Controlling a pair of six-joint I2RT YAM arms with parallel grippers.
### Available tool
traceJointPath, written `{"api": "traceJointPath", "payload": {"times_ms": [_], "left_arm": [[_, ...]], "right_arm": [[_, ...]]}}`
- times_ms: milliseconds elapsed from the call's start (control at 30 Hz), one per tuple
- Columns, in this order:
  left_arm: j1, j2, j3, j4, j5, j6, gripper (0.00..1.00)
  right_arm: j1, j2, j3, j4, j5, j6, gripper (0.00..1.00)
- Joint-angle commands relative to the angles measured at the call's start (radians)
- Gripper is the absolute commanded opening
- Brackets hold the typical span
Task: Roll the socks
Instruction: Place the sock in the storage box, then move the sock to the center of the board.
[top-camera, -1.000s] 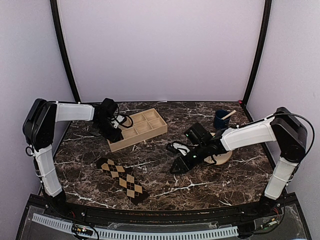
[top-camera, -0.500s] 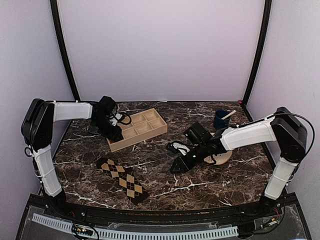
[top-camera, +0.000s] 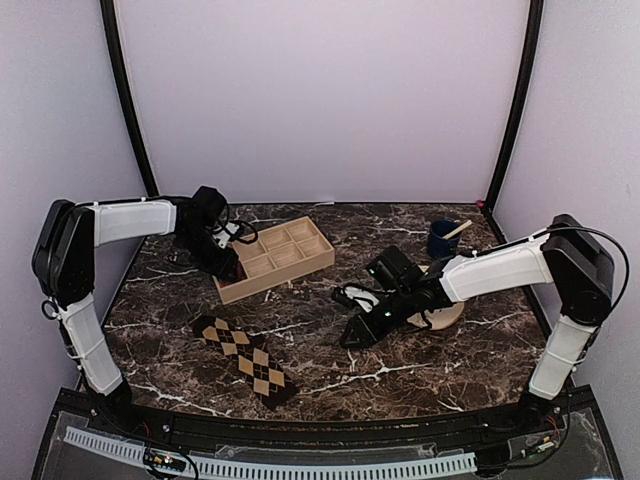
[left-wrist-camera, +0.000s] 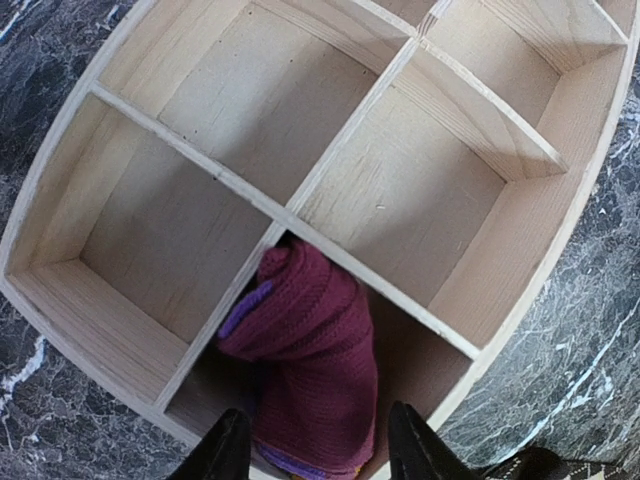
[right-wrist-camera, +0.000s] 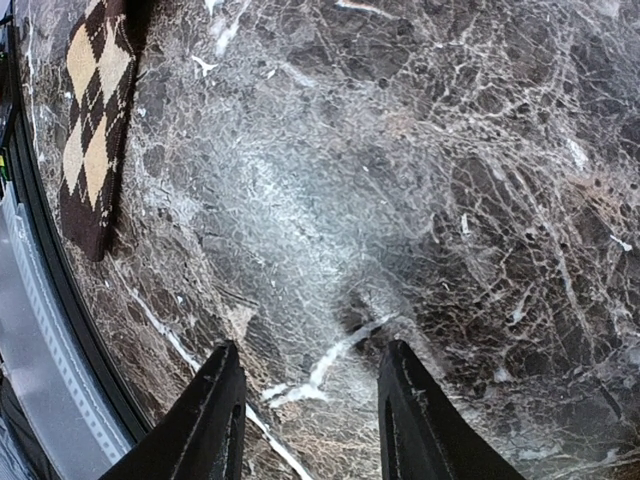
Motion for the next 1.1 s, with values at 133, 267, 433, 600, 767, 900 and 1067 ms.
{"api": "traceJointPath", "payload": {"times_ms": [133, 267, 433, 600, 767, 900, 1067], "left_arm": [[0.009, -0.112, 0.034, -0.033, 0.002, -0.022, 0.49], [0.009, -0.148, 0.015, -0.017, -0.026, -0.031, 0.47], [0.008, -0.258, -0.088, 0.062, -0.067, -0.091, 0.36], [0.003, -0.436, -0.299, 0.208, -0.048, -0.206, 0.13], [-0.065, -0.604, -0.506, 0.293, -0.106, -0.321, 0.0], [-0.135, -0.681, -0.61, 0.338, -0.144, -0.409, 0.0], [-0.18, -0.702, -0.712, 0.4, -0.148, -0.484, 0.0]], "right_arm": [[0.015, -0.035, 0.028, 0.0, 0.019, 0.005, 0.42], [0.021, -0.035, 0.035, 0.003, 0.03, 0.006, 0.41], [0.063, -0.034, 0.063, -0.004, 0.087, -0.008, 0.32], [0.131, -0.006, 0.118, -0.01, 0.134, -0.028, 0.17], [0.227, 0.052, 0.176, -0.011, 0.167, -0.044, 0.08], [0.287, 0.114, 0.263, -0.022, 0.18, -0.054, 0.0], [0.336, 0.182, 0.325, -0.025, 0.183, -0.05, 0.0]]}}
